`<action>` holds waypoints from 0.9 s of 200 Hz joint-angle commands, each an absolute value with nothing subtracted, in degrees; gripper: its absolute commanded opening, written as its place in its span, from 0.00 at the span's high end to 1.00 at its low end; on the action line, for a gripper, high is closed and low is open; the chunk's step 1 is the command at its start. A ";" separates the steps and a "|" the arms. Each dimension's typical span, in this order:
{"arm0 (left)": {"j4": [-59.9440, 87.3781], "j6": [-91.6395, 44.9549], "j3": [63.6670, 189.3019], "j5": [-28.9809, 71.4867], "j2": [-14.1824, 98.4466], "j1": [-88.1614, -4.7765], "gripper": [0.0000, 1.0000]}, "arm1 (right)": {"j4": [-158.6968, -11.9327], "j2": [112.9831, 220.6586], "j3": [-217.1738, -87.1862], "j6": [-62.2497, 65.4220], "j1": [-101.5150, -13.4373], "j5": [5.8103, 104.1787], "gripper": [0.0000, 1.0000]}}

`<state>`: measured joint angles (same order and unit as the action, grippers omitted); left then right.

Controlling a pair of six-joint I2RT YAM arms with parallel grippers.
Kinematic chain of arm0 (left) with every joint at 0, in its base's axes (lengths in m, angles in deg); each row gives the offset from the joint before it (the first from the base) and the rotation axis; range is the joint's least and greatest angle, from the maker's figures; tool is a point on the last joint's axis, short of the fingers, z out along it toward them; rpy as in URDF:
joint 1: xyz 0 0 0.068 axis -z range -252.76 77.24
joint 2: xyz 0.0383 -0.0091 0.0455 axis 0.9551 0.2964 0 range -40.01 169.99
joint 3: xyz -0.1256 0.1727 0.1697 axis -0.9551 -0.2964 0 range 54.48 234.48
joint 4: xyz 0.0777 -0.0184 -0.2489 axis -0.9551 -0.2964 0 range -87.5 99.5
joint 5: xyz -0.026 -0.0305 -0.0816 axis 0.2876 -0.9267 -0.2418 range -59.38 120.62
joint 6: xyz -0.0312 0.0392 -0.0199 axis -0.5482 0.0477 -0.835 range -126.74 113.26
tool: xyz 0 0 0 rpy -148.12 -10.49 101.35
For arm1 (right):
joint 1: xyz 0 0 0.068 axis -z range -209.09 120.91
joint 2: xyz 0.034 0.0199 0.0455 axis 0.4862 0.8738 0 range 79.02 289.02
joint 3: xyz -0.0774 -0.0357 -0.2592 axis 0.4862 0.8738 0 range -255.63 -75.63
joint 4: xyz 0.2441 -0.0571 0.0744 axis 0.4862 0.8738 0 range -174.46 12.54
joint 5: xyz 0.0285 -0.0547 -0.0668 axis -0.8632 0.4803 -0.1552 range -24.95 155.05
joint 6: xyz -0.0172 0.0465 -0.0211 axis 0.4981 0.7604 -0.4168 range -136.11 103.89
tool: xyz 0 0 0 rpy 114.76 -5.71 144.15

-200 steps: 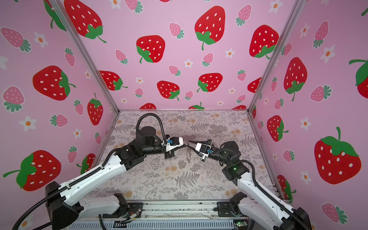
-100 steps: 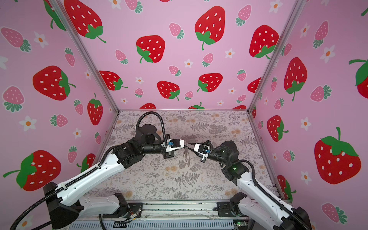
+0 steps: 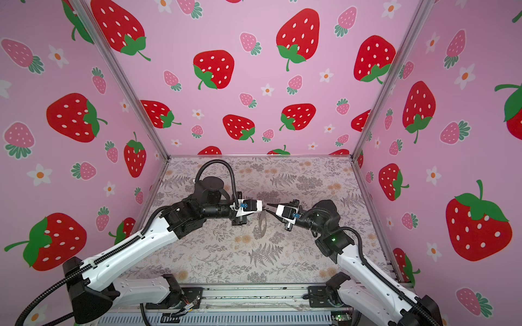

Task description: Put the keys on the keyring

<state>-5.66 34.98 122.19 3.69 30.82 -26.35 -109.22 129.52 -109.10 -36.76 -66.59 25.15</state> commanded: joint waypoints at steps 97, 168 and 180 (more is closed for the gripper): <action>-6.51 38.35 125.32 4.70 31.53 -26.06 1.00 | -109.25 129.71 -111.45 -36.50 -66.95 21.94 0.84; -6.67 38.36 125.66 4.41 31.49 -26.00 1.00 | -108.70 130.35 -111.68 -36.84 -66.97 21.81 0.90; -6.72 38.40 125.54 4.44 31.53 -25.98 1.00 | -108.72 130.35 -111.83 -36.81 -66.97 21.79 0.92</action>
<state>-7.21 37.01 122.69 5.54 31.08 -26.26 -108.89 130.24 -109.93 -36.32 -66.61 23.07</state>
